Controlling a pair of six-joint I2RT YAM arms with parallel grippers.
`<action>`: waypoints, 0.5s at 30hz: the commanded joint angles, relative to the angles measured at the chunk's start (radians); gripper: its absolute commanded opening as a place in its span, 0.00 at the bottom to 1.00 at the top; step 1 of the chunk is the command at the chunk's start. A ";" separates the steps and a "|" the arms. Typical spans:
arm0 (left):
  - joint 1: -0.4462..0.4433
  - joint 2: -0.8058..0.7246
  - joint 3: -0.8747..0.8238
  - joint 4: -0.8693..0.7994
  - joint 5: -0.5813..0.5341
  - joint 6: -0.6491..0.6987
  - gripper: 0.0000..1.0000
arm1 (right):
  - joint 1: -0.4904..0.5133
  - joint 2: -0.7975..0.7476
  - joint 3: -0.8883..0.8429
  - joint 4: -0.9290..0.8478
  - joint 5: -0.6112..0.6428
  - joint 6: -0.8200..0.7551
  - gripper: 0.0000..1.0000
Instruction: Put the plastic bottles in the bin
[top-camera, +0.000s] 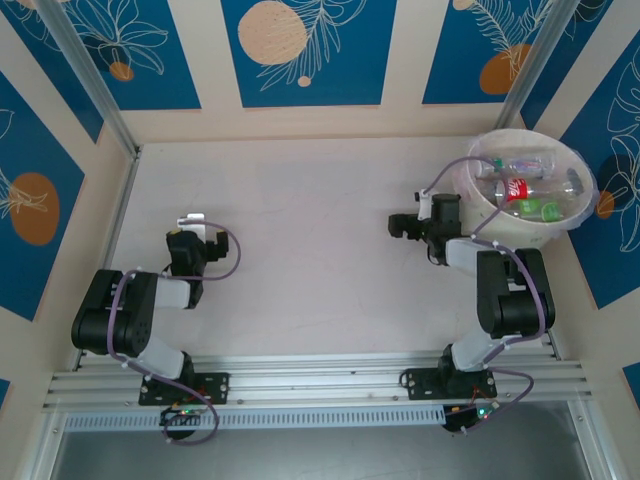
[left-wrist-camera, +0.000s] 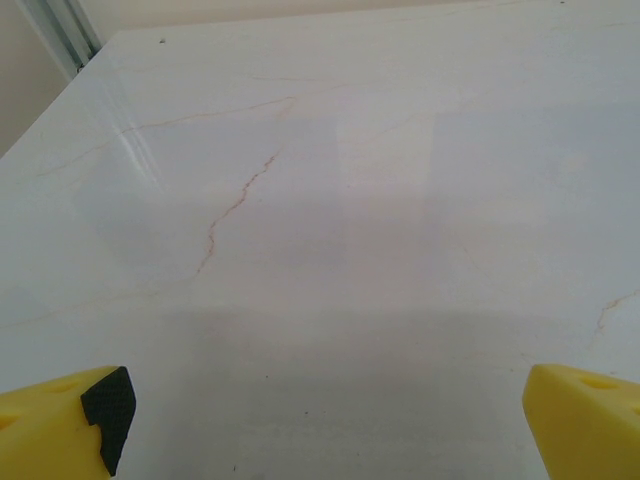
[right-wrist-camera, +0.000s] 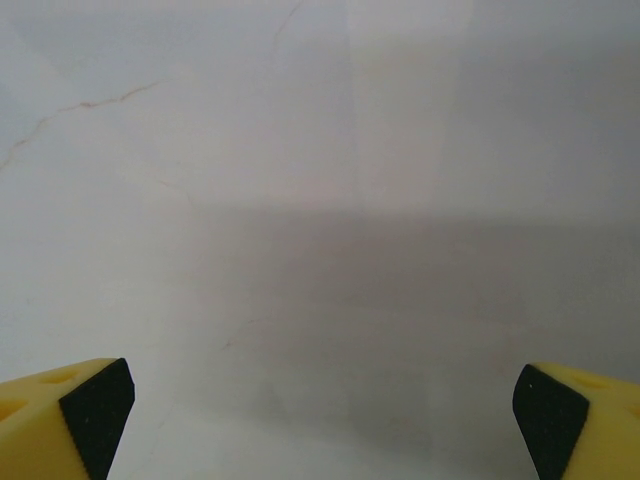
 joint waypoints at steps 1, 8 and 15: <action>-0.004 -0.004 -0.002 0.043 -0.016 0.014 1.00 | -0.050 -0.074 -0.103 0.186 -0.102 0.017 1.00; -0.003 -0.004 -0.005 0.046 -0.012 0.015 1.00 | -0.056 -0.086 -0.293 0.495 -0.125 0.013 0.99; -0.004 -0.003 -0.003 0.046 -0.011 0.016 1.00 | -0.051 -0.079 -0.285 0.490 -0.087 0.024 0.99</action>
